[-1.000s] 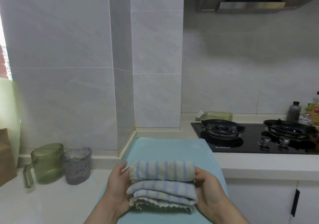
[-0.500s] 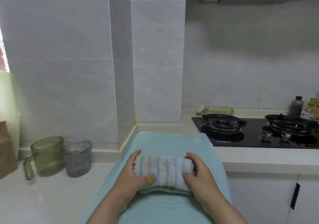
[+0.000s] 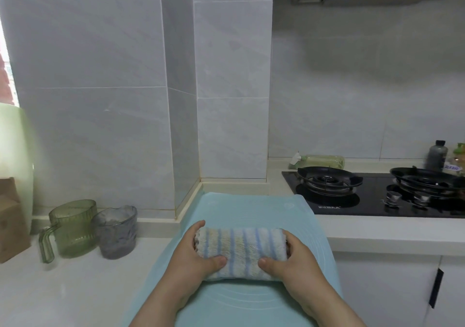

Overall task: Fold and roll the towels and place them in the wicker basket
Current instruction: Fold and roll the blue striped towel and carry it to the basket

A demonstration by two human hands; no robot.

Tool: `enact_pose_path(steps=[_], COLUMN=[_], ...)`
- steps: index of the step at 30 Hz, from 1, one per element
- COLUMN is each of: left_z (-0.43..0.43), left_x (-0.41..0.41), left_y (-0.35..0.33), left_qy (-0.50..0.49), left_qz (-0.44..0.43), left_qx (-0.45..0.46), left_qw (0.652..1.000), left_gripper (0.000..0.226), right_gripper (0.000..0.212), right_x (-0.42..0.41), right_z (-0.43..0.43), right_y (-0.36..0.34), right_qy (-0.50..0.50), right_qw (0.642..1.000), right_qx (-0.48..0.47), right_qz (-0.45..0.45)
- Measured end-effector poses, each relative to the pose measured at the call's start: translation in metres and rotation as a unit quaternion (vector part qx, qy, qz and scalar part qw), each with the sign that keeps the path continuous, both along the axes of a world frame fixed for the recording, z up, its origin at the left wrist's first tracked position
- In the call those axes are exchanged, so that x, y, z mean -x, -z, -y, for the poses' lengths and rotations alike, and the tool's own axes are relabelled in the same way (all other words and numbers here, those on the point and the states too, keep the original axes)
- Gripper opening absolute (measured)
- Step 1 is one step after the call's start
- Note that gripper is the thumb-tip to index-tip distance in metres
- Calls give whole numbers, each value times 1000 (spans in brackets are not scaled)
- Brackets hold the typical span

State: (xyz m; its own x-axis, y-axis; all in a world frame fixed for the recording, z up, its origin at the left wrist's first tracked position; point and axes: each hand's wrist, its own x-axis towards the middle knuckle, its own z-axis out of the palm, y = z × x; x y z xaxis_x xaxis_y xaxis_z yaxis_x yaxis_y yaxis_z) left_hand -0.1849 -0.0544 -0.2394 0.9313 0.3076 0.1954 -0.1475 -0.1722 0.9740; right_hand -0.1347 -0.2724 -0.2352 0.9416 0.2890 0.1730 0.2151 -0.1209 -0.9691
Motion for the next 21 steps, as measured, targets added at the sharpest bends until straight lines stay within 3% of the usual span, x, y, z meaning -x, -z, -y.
enact_pose_path(steps=[2,7,14,16,19,21], left_z=[-1,-7,-13,-16,-21,-20], left_x=[0,6,15,14,11,11], left_y=[1,2,-1,1,1,2], left_qy=[2,9,49,38,43,77], left_qz=[0,-6,-61,-51,-32,-26], left_qx=[6,-30,-170,-146,9,61], left_qw=[1000,999,982,987,999,995], left_gripper=[76,49,62,60,57,53], right_gripper=[40,45,74,68,55,45], right_x=[1,5,6,6,3,0], right_z=[1,2,11,13,14,14], right_y=[0,-3,-10,-8,-2,-1], right_qy=[0,1,-85,-71,-52,-57], right_qw=[1000,998,972,977,997,998], right_qx=[-7,41,210,189,62,-12], right_qz=[12,49,54,63,10,-33])
